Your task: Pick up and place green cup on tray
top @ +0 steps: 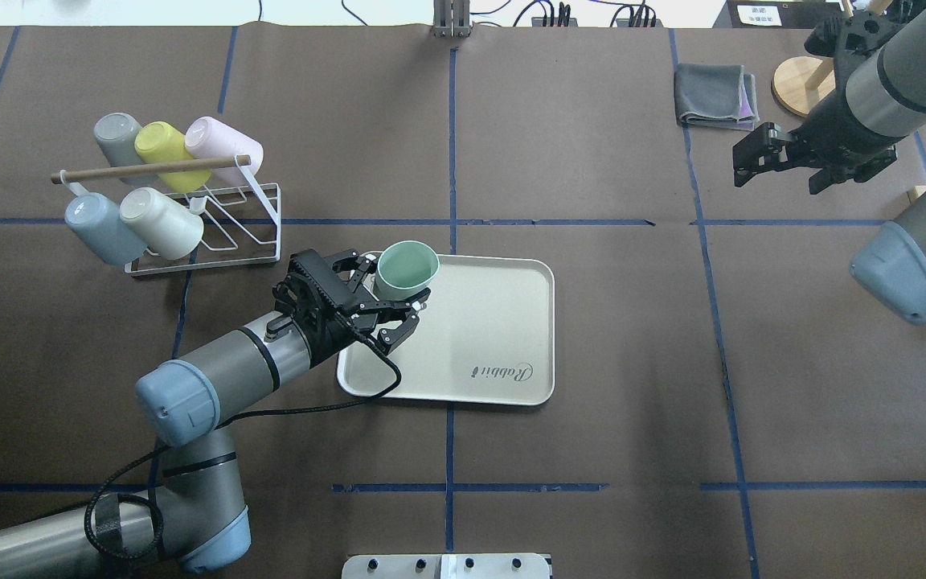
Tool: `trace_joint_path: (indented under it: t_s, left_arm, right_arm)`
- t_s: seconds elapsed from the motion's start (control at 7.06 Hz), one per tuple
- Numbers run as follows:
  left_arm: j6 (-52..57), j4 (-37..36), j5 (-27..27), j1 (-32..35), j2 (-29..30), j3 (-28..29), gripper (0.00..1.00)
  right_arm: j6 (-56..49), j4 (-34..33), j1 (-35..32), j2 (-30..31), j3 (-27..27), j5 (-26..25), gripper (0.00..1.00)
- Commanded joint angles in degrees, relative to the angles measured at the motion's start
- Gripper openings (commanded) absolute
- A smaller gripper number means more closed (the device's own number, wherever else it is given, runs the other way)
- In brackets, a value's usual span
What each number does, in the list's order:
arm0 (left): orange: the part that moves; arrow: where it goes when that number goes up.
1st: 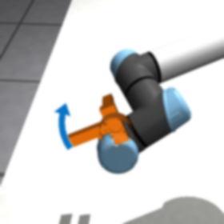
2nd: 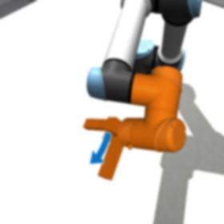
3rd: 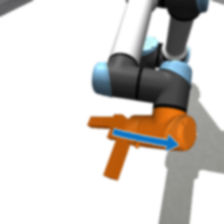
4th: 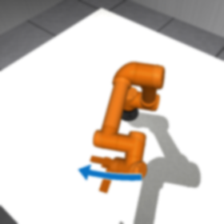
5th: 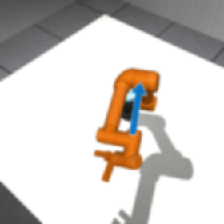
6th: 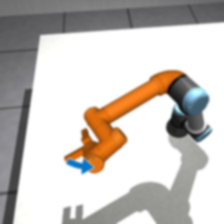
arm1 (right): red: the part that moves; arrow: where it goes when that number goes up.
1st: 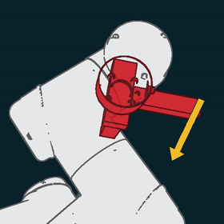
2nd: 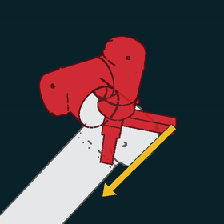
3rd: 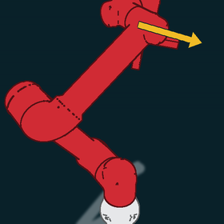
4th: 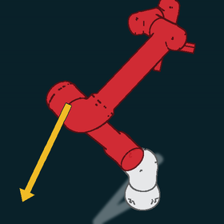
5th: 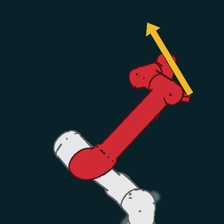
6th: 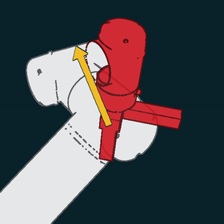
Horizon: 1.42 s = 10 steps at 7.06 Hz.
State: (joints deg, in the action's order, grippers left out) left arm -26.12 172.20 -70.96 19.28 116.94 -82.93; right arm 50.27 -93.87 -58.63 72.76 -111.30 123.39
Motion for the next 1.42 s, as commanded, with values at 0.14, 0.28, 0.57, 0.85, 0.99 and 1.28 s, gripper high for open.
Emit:
trace_joint_path:
  t_s: [0.14, 0.28, 0.57, 0.85, 0.99, 1.28]
  left_arm:
    - [-5.1, 10.1, 5.5, -3.9, 3.8, 9.3, 0.37]
    - [-5.1, 10.2, 5.8, -4.0, 4.8, 10.2, 0.37]
    - [-5.1, 10.2, 5.9, -4.0, 6.4, 12.1, 0.38]
    - [-5.1, 10.1, 5.9, -4.0, 7.2, 12.6, 0.43]
    - [-5.0, 9.9, 5.9, -4.0, 7.2, 12.6, 0.49]
    - [-5.0, 9.6, 5.9, -4.0, 7.2, 12.6, 0.58]
  right_arm:
    - [0.0, 0.1, -1.0, 0.3, -0.1, 1.9, 1.0]
    - [0.0, 0.0, -1.0, 0.5, -0.1, 1.9, 1.0]
    - [-0.1, 0.0, -1.0, 0.6, 0.0, 1.9, 1.0]
    - [-0.3, 0.1, -1.0, 0.7, 0.2, 1.8, 1.0]
    - [-0.3, 0.0, -1.0, 0.7, 0.2, 1.8, 1.0]
    - [-0.2, 0.0, -1.0, 0.8, 0.2, 1.8, 1.0]
